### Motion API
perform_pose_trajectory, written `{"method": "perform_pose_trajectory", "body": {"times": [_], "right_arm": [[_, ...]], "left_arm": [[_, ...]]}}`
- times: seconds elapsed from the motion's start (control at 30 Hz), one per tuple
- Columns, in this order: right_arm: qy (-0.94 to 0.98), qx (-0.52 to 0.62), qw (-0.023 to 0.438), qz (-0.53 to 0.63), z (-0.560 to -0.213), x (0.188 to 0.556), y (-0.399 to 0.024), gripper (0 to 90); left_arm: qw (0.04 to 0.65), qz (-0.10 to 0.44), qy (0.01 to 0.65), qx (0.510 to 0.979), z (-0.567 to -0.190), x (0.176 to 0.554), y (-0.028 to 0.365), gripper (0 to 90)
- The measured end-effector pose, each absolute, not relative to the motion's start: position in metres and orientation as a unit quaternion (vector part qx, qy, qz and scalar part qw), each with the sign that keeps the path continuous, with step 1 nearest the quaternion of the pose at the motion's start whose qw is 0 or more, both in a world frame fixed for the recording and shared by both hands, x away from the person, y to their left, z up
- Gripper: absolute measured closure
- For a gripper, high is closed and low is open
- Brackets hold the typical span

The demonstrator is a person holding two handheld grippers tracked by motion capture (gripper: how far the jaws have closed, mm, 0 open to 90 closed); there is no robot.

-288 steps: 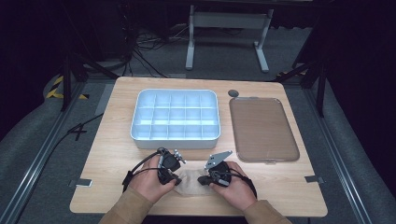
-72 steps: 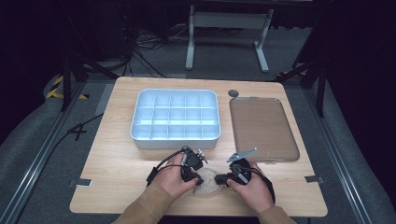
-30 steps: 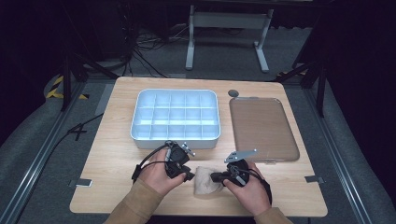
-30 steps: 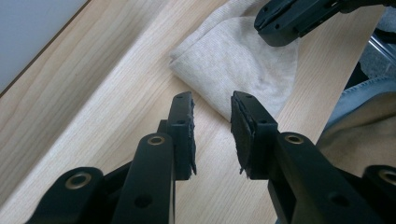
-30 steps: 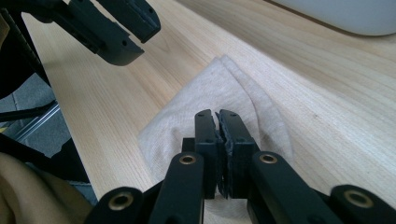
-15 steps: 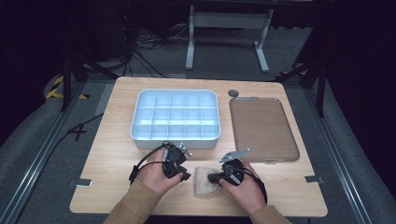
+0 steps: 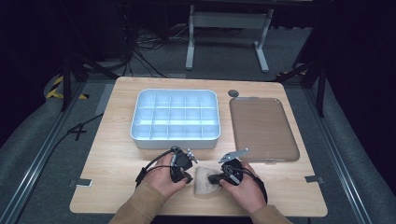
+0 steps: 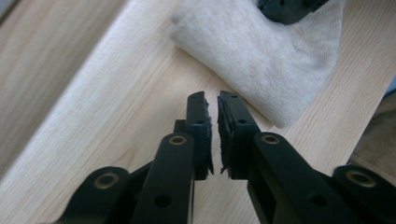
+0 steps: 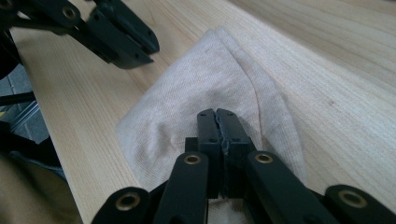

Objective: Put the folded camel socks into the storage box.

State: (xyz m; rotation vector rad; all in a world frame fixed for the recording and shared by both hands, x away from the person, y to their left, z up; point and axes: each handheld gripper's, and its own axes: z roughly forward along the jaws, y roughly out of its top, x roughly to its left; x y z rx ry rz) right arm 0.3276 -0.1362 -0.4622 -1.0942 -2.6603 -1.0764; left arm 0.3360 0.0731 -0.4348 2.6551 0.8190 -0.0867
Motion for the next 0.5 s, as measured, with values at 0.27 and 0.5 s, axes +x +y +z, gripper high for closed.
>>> {"method": "perform_pose_trajectory", "body": {"times": [0.27,0.5], "right_arm": [[-0.868,-0.354,0.030,-0.347,-0.461,0.327,-0.135,89.5],[-0.869,-0.350,0.024,-0.349,-0.462,0.326,-0.135,89.5]], "left_arm": [[0.161,-0.020,0.268,0.950,-0.442,0.334,0.060,88.7],[0.155,-0.021,0.259,0.953,-0.444,0.335,0.056,87.6]]}}
